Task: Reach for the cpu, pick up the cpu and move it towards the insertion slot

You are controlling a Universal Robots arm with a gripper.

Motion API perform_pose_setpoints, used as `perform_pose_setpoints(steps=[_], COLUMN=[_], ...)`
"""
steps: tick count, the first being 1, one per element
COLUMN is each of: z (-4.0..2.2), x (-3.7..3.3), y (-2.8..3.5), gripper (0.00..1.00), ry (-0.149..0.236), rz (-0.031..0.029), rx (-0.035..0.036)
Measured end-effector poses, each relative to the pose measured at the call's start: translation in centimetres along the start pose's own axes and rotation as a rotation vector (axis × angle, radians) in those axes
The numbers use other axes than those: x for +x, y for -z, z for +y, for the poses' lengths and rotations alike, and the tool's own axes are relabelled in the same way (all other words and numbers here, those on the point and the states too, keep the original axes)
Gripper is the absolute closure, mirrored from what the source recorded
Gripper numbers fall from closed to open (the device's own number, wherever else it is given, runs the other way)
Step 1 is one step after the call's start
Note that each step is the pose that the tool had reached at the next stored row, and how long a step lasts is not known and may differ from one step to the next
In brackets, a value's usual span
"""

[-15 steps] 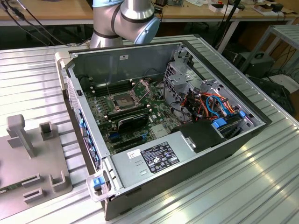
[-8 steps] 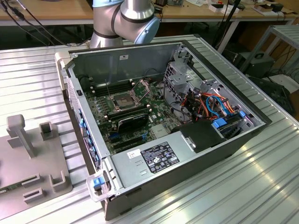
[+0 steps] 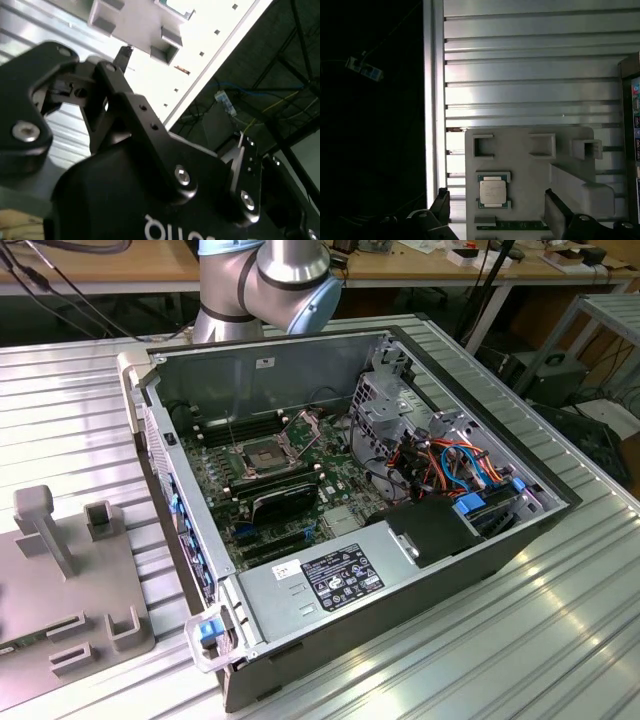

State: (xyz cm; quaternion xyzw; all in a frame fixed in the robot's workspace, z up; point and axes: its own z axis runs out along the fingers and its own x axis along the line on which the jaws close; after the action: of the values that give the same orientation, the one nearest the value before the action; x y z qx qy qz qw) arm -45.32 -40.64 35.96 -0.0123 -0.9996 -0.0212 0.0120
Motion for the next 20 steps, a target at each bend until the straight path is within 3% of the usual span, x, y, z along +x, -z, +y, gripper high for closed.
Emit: perform_pose_setpoints(steps=[12, 16, 20], z=[-1.87, -1.94, -1.95], x=[0.05, 0.05, 0.05], y=[-2.25, -2.97, -3.02], gripper=[0.16, 0.16, 0.16], ry=[0.0, 0.0, 0.0], rz=[0.0002, 0.0001, 0.0004], rx=[0.0001, 0.0001, 0.0003])
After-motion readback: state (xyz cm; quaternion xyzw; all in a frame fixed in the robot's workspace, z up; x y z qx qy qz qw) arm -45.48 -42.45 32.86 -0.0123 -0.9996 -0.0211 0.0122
